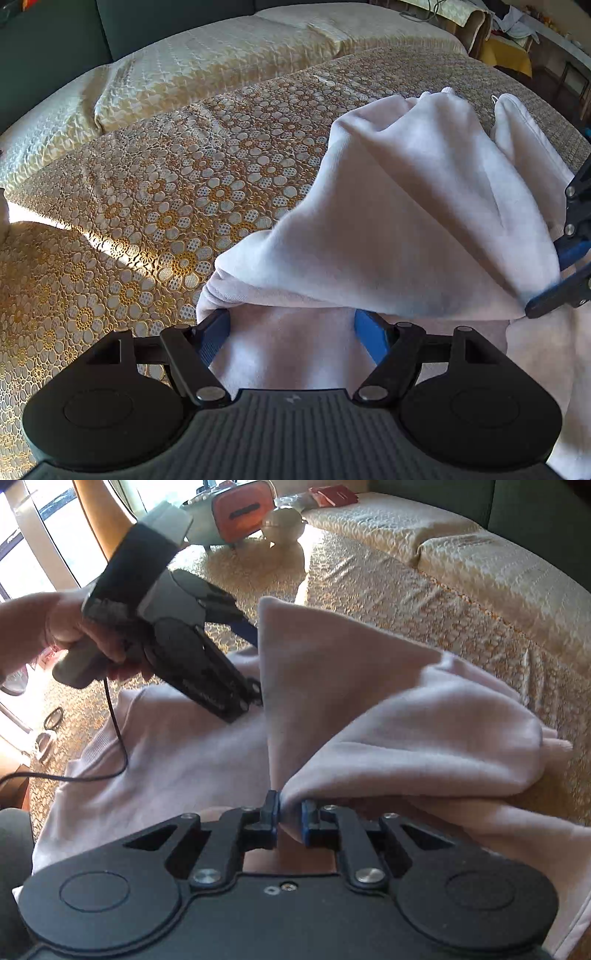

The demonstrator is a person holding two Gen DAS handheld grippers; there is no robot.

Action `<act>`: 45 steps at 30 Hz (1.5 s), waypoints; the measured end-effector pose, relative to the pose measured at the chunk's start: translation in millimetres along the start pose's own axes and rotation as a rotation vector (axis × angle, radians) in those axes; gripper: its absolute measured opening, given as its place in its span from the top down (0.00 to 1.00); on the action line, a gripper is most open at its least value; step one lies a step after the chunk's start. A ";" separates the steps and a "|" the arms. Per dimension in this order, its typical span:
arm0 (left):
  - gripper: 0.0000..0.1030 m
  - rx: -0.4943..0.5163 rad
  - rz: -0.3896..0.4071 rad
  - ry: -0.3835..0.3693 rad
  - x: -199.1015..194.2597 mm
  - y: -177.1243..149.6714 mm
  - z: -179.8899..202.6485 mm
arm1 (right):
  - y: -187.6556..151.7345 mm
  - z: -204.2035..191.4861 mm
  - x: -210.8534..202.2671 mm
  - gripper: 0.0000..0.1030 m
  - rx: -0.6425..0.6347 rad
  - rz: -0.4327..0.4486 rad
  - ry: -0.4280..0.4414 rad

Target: Fold clothes

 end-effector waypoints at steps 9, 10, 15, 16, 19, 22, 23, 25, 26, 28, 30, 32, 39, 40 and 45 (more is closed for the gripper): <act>0.27 -0.004 0.001 0.005 0.0 -0.3 -0.3 | 19.8 45.2 -62.6 0.00 0.240 0.107 0.041; 0.27 -0.005 0.002 0.006 0.2 -0.5 -0.6 | 24.2 60.8 -70.6 0.00 0.272 0.128 0.019; 0.27 -0.011 0.001 0.012 0.4 -0.4 -1.1 | 35.0 166.7 -71.6 0.00 0.599 0.195 -0.148; 0.27 -0.012 -0.001 0.013 0.7 -0.1 -1.3 | 34.5 183.2 -66.4 0.00 0.678 0.195 -0.157; 0.27 -0.009 -0.008 0.014 1.1 0.6 -1.1 | 31.0 205.9 -44.2 0.00 0.791 0.168 -0.182; 0.27 -0.008 -0.011 0.013 0.9 0.4 -1.1 | 22.6 218.7 -23.3 0.00 0.886 0.140 -0.218; 0.27 -0.007 -0.011 0.013 0.9 0.4 -1.0 | 21.7 221.5 -17.7 0.00 0.915 0.136 -0.223; 0.27 -0.005 -0.012 0.014 1.1 0.4 -0.7 | 20.2 226.7 -6.7 0.00 0.971 0.129 -0.232; 0.27 -0.004 -0.013 0.015 1.3 0.4 -0.6 | 20.6 227.7 -2.1 0.00 0.987 0.128 -0.235; 0.27 -0.003 -0.014 0.013 2.0 0.4 -0.9 | 22.3 228.3 6.6 0.00 0.989 0.118 -0.261; 0.27 -0.003 -0.013 0.013 2.0 0.2 -0.9 | 23.1 222.8 12.8 0.00 0.939 0.115 -0.291; 0.27 -0.003 -0.011 0.013 1.9 0.0 -0.8 | 27.8 213.9 13.9 0.00 0.849 0.120 -0.316; 0.27 -0.002 -0.008 0.015 1.9 -0.2 -0.3 | 101.3 131.9 -44.9 0.00 0.226 0.335 -0.275; 0.27 -0.002 -0.008 0.017 1.8 -0.1 -0.2 | 112.1 113.5 -56.7 0.00 0.137 0.367 -0.248; 0.27 0.020 -0.009 0.033 -3.0 -0.8 1.5 | 129.3 6.0 -100.1 0.00 -0.176 0.416 0.033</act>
Point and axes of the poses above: each gripper's, at about its wrist camera, not at the fingertips, and x roughly the way its jaws point, z to its right, y to its top, the point moved 9 cm from there along x, roughly the way its jaws point, and after that the axes turned 14 degrees about z, right-handed, at the moved point
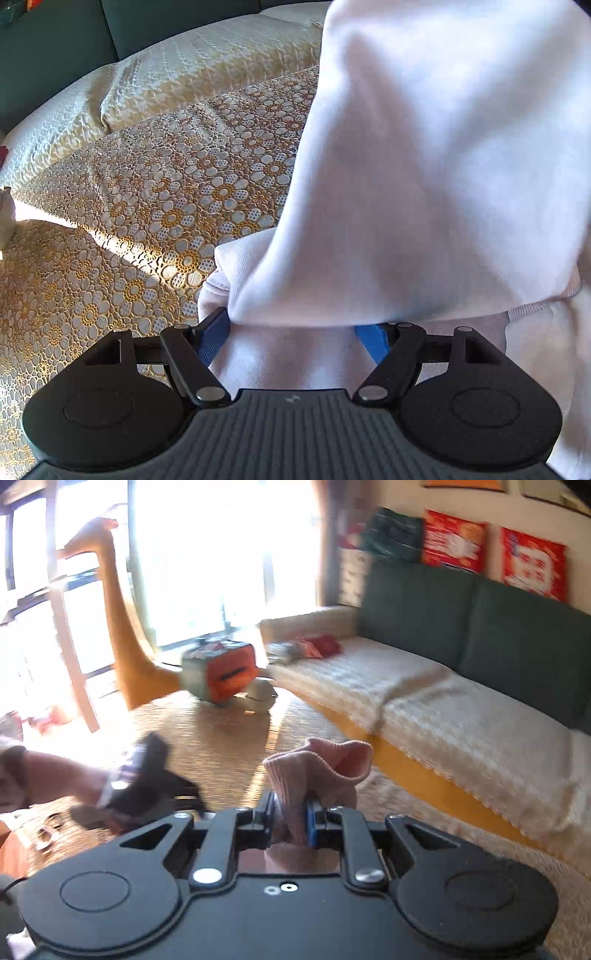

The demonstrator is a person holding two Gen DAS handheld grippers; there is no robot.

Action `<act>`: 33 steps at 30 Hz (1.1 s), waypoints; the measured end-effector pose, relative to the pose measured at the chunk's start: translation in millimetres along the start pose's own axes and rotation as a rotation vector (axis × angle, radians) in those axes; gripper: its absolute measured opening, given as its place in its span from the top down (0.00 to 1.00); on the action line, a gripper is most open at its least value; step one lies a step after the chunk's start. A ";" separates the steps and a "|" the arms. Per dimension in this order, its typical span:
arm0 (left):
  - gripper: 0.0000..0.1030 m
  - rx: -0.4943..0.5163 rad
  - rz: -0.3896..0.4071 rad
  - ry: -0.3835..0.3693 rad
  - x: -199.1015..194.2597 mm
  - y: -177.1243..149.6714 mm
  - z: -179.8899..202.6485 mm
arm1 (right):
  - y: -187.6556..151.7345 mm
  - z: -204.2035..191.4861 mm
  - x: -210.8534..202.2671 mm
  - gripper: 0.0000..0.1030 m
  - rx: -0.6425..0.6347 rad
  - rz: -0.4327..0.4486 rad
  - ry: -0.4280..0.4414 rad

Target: Fold clothes

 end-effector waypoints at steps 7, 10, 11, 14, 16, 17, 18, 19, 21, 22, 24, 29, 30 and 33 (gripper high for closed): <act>0.27 0.082 -0.042 0.003 -40.0 -27.6 -2.3 | -22.4 -139.1 -19.3 0.00 -0.090 -0.131 0.413; 0.27 0.103 -0.063 0.021 -54.1 -43.7 -5.6 | -56.6 -174.3 -12.5 0.00 -0.092 -0.230 0.487; 0.27 0.099 -0.065 0.026 -56.8 -47.4 -7.2 | -68.9 -183.0 -10.2 0.00 -0.083 -0.262 0.505; 0.27 0.085 -0.070 0.036 -63.5 -57.1 -10.5 | -104.7 -208.8 -6.8 0.00 -0.066 -0.356 0.552; 0.27 0.083 -0.069 0.038 -64.0 -59.3 -10.4 | -130.6 -218.6 -4.9 0.00 -0.074 -0.416 0.559; 0.27 0.085 -0.071 0.040 -63.5 -59.9 -10.4 | -141.5 -221.5 -2.9 0.00 -0.078 -0.436 0.558; 0.27 0.087 -0.071 0.039 -63.5 -60.4 -10.2 | -152.4 -224.2 -1.2 0.00 -0.082 -0.456 0.555; 0.27 0.087 -0.069 0.040 -64.1 -60.5 -10.4 | -162.8 -225.2 -0.8 0.00 -0.086 -0.470 0.545; 0.27 0.072 -0.061 0.041 -66.4 -60.8 -12.4 | -177.7 -227.2 0.6 0.00 -0.071 -0.490 0.540; 0.27 0.068 -0.057 0.042 -68.2 -60.8 -13.6 | -184.1 -228.2 1.1 0.00 -0.063 -0.496 0.537; 0.27 0.069 -0.046 0.051 -75.0 -60.5 -15.5 | -182.8 -229.6 -2.3 0.00 -0.046 -0.475 0.553; 0.27 0.082 0.035 0.017 -103.0 -50.3 -4.9 | -139.3 -220.9 -35.4 0.00 -0.110 -0.369 0.620; 0.27 0.086 0.051 0.008 -106.0 -47.3 0.1 | -133.0 -215.9 -34.7 0.00 -0.112 -0.357 0.598; 0.27 0.091 0.085 -0.018 -108.0 -38.6 15.7 | -125.9 -206.8 -19.1 0.00 -0.131 -0.352 0.531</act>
Point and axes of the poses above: each gripper's, at about its wrist camera, not at the fingertips, and x roughly the way its jaws point, z to its right, y to its top, the point moved 9 cm from there along x, roughly the way its jaws point, and after that the axes turned 14 degrees about z, right-handed, at the moved point
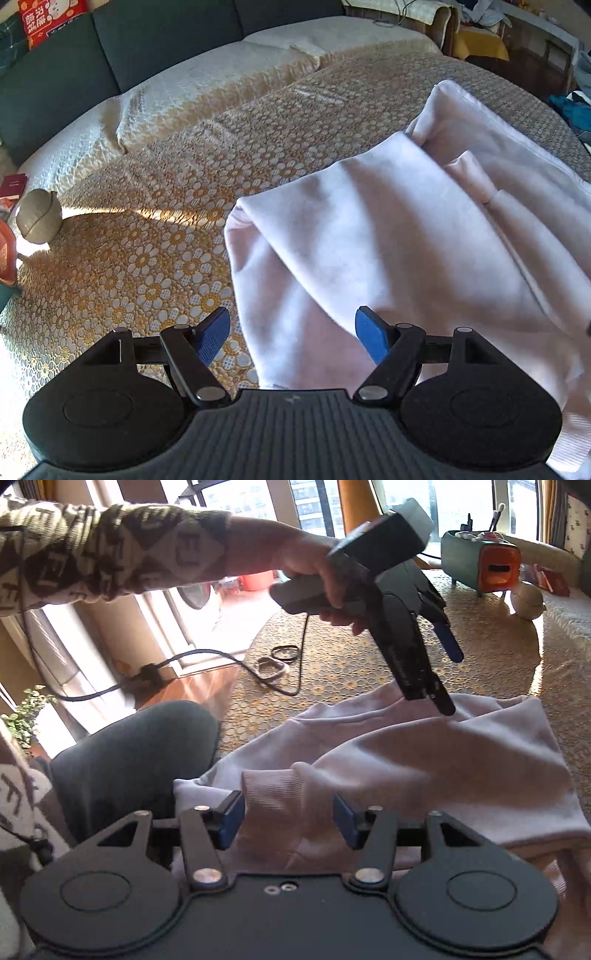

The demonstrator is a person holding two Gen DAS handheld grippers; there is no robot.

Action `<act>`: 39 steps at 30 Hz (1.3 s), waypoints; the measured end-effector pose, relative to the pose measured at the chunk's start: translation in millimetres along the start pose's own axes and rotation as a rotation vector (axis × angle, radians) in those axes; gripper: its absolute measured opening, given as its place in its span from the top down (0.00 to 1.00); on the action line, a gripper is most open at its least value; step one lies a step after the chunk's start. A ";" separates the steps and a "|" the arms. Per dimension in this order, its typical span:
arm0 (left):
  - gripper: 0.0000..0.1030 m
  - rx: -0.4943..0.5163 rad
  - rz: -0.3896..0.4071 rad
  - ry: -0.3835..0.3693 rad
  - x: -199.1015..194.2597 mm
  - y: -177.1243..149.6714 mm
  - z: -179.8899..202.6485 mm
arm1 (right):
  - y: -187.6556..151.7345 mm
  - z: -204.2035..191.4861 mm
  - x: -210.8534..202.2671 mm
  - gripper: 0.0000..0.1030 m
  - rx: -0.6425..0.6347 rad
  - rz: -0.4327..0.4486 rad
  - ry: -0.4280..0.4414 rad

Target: Fold clothes

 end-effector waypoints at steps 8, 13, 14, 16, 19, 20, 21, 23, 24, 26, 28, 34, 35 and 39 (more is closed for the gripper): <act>0.27 0.015 -0.079 0.023 36.9 -20.4 15.7 | -27.1 -3.4 69.5 0.00 0.081 -0.078 -0.048; 0.25 -0.085 -0.072 0.024 42.0 -28.0 6.8 | -42.7 -13.7 74.0 0.00 0.079 -0.077 -0.068; 0.25 -0.086 -0.073 0.028 40.8 -28.1 6.5 | -42.4 -12.5 71.7 0.00 0.093 -0.073 -0.067; 0.25 -0.071 -0.070 0.044 34.8 -26.6 6.0 | -39.0 -11.3 63.6 0.00 0.108 -0.070 -0.073; 0.25 -0.073 -0.063 0.059 20.9 -28.9 3.7 | -33.4 -14.8 50.4 0.00 0.104 -0.064 -0.078; 0.25 -0.073 -0.069 0.063 17.8 -32.5 3.3 | -32.8 -18.3 47.6 0.00 0.096 -0.060 -0.075; 0.25 -0.072 -0.078 0.069 17.3 -36.9 3.3 | -32.8 -21.4 45.0 0.00 0.088 -0.059 -0.071; 0.26 -0.072 -0.096 0.081 17.4 -46.0 3.6 | -40.3 -24.6 44.9 0.00 0.082 -0.087 -0.078; 0.26 -0.088 -0.095 0.086 16.6 -47.1 3.2 | -45.5 -25.1 49.6 0.00 0.070 -0.104 -0.092; 0.25 -0.113 -0.088 0.096 12.8 -46.5 2.6 | -50.3 -24.8 51.9 0.00 0.064 -0.112 -0.111; 0.25 -0.116 -0.077 0.104 3.1 -45.4 3.2 | -45.7 -24.0 50.4 0.00 0.078 -0.107 -0.130; 0.25 -0.139 -0.109 0.148 -51.6 -68.5 5.4 | -17.1 -33.5 26.4 0.00 0.028 -0.002 -0.207; 0.25 -0.144 -0.127 0.150 -61.7 -78.1 6.7 | -14.7 -37.1 25.7 0.00 0.012 0.004 -0.211; 0.25 -0.165 -0.175 0.149 -99.3 -114.8 11.9 | 0.3 -43.6 41.0 0.00 -0.034 0.034 -0.246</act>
Point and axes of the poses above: each gripper's, at about its wrist camera, not at the fingertips, and x roughly the way its jaws point, z to its right, y to its top, the point moved 9 cm from there along x, roughly the way its jaws point, and after that the axes turned 14 degrees about z, right-handed, at the moved point
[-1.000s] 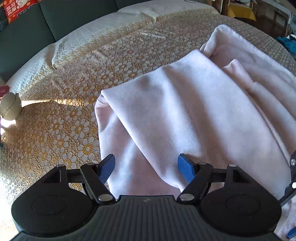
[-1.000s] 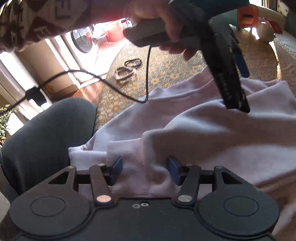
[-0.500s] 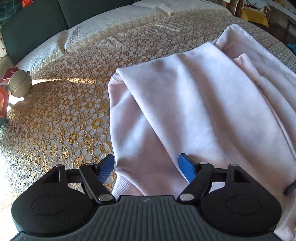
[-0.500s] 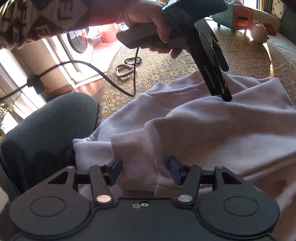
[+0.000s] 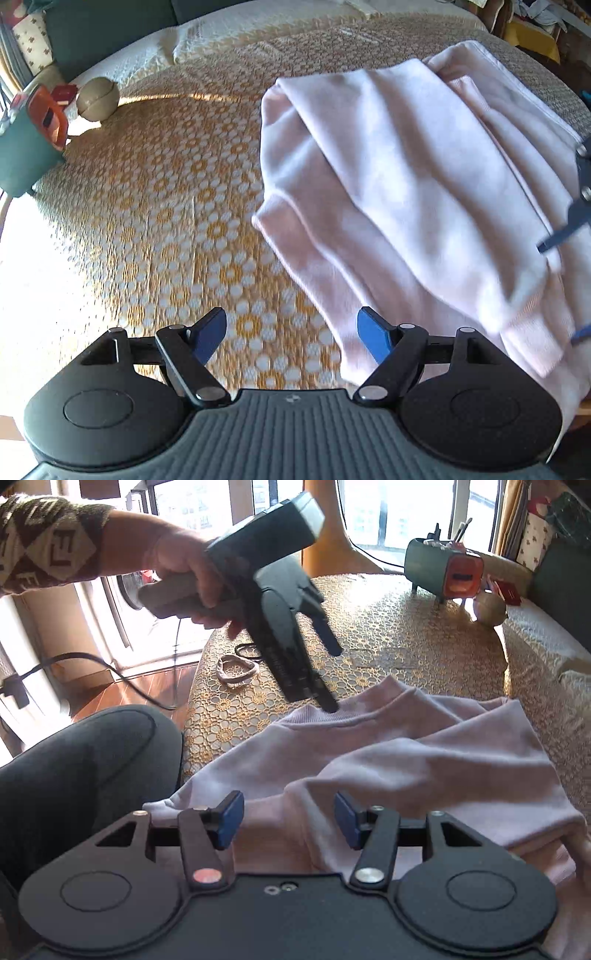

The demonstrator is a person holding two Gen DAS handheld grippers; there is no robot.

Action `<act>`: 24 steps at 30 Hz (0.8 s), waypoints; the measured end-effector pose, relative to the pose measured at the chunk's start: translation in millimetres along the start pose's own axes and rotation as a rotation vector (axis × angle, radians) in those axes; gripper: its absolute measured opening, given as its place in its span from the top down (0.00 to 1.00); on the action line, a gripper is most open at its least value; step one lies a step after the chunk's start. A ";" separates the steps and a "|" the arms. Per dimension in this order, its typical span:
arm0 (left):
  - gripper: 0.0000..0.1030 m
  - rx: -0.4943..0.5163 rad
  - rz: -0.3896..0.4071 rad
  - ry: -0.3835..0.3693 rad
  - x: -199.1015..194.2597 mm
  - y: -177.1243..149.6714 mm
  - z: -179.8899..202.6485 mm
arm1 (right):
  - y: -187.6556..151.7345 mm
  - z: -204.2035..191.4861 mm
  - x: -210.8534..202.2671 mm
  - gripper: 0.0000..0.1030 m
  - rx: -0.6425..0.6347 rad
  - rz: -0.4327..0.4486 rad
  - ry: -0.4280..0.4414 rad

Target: Fold clothes

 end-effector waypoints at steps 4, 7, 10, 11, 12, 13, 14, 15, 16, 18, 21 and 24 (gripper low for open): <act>0.25 -0.009 0.006 -0.008 -22.0 -28.3 2.5 | 12.5 -3.0 38.0 0.00 0.000 -0.013 -0.047; 0.25 0.014 0.012 -0.001 -26.6 -41.0 8.8 | 19.6 -2.3 70.7 0.00 0.051 -0.032 -0.078; 0.25 0.045 0.023 -0.005 -27.2 -48.4 15.6 | 24.6 1.5 97.7 0.00 0.114 -0.050 -0.110; 0.25 0.053 0.028 -0.006 -27.1 -50.1 17.0 | 25.7 3.1 104.1 0.00 0.131 -0.059 -0.124; 0.25 0.056 0.033 -0.006 -27.3 -51.4 17.2 | 25.3 4.2 109.7 0.00 0.151 -0.073 -0.132; 0.25 0.058 0.037 -0.005 -27.7 -52.7 17.2 | 25.2 6.8 114.5 0.00 0.162 -0.082 -0.150; 0.25 0.061 0.041 -0.005 -28.0 -54.0 17.1 | 24.7 9.3 119.2 0.00 0.175 -0.093 -0.166; 0.25 0.057 0.047 -0.010 -28.7 -54.5 17.1 | 21.8 11.2 123.0 0.00 0.198 -0.113 -0.168; 0.25 0.051 0.054 -0.016 -29.5 -54.8 17.1 | 18.9 13.0 126.9 0.00 0.221 -0.134 -0.170; 0.25 0.035 0.066 -0.025 -31.3 -55.2 17.1 | 12.4 16.3 133.7 0.00 0.267 -0.171 -0.173; 0.25 0.002 0.079 -0.047 -30.9 -54.9 17.0 | 8.3 12.8 134.0 0.00 0.293 -0.175 -0.174; 0.25 -0.026 0.085 -0.074 -27.8 -53.9 19.5 | 9.6 10.5 133.8 0.00 0.289 -0.183 -0.183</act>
Point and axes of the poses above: each gripper's, at about its wrist camera, not at the fingertips, and x roughly the way its jaws point, z to its right, y to its top, the point moved 9 cm from there along x, roughly the way its jaws point, and after that the axes turned 14 degrees about z, right-handed, at the moved point
